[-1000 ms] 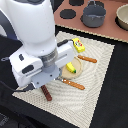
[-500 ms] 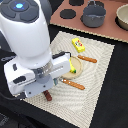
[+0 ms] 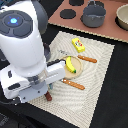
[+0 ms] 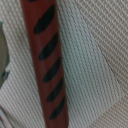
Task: Interact with the objects in diverse but meaningful ways.
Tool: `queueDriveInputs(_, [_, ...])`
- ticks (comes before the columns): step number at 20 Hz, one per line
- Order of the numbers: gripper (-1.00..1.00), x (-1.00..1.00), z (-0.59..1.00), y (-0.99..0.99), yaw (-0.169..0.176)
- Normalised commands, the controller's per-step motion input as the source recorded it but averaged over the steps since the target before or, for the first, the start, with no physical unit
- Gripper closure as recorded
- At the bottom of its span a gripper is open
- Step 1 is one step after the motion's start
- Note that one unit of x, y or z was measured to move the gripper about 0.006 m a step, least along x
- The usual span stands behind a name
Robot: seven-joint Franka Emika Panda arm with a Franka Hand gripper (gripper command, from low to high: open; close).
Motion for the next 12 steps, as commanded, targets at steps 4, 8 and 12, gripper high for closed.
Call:
queueDriveInputs(4, [1.00, 0.28, -0.07, -0.12, 0.000])
queueDriveInputs(8, [1.00, 0.31, -0.04, -0.16, 0.000])
queueDriveInputs(12, [1.00, 0.30, -0.06, -0.17, 0.000])
